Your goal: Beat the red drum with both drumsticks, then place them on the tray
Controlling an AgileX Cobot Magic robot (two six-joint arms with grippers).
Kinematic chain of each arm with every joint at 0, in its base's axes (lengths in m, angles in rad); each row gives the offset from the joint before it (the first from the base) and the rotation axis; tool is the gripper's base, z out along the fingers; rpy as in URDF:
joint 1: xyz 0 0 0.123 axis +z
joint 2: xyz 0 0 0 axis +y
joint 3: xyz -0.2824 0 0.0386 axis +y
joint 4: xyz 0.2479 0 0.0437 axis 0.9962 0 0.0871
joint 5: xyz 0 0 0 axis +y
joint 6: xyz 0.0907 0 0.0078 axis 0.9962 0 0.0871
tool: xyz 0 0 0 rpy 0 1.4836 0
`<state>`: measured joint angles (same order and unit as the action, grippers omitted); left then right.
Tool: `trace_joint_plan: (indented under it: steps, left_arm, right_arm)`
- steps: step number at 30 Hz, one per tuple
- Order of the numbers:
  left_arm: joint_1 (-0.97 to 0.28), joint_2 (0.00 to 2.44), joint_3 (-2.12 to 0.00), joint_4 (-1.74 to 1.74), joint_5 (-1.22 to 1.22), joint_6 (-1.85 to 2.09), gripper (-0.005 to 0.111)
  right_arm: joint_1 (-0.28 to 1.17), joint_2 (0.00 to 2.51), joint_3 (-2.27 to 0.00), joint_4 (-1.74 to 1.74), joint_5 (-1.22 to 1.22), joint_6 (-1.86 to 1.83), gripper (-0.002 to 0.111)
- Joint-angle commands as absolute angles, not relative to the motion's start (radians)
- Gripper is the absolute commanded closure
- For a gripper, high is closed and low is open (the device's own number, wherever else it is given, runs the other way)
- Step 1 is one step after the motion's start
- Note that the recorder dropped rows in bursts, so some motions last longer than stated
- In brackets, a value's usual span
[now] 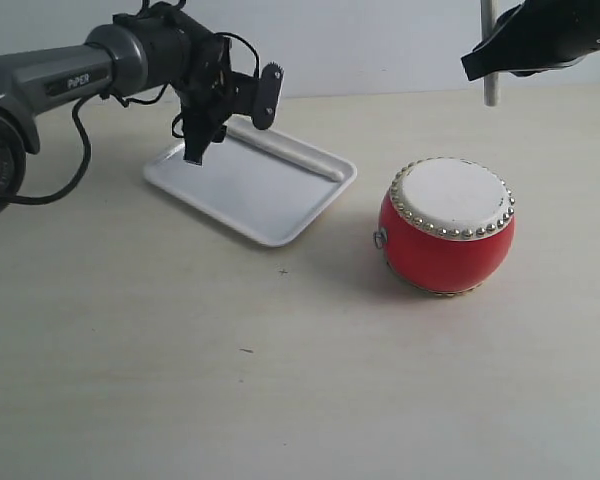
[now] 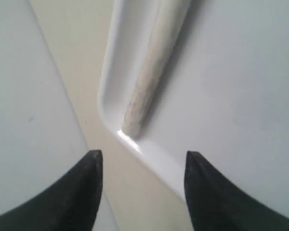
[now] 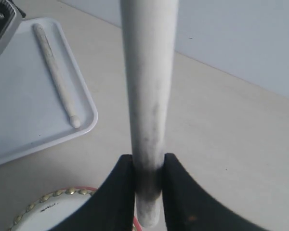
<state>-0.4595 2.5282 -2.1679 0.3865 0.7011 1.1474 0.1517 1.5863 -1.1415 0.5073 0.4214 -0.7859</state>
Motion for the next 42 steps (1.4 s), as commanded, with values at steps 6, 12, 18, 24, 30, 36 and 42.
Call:
trace_joint_plan:
  steps: [6,12,18,24,30,36,42]
  left_arm:
    - [-0.418,2.385,-2.172,0.408,1.083,0.748,0.107]
    - [-0.345,2.306,-2.172,0.066,1.156,0.464,0.107]
    - [-0.184,2.287,-2.113,-0.627,1.196,0.723,0.107]
    - [-0.124,2.287,-1.94,-1.011,1.221,1.065,0.107]
    - [-0.124,2.273,-1.869,-1.273,1.221,1.203,0.107]
    - [-0.129,2.277,-1.812,-1.424,1.221,1.315,0.107]
    - [-0.13,2.277,-1.779,-1.547,1.221,1.332,0.107]
  right_arm:
    - [0.145,1.587,-1.148,0.543,0.408,-0.792,0.108]
    - [0.145,1.587,-1.148,0.595,0.416,-0.792,0.108]
    - [0.145,1.587,-1.148,0.615,0.425,-0.792,0.108]
    - [0.145,1.587,-1.148,0.699,0.462,-0.862,0.108]
    - [0.145,1.616,-1.148,0.953,0.633,-1.135,0.108]
    - [0.145,1.684,-1.148,1.148,0.783,-1.337,0.108]
    - [0.145,1.777,-1.189,1.218,0.848,-1.392,0.108]
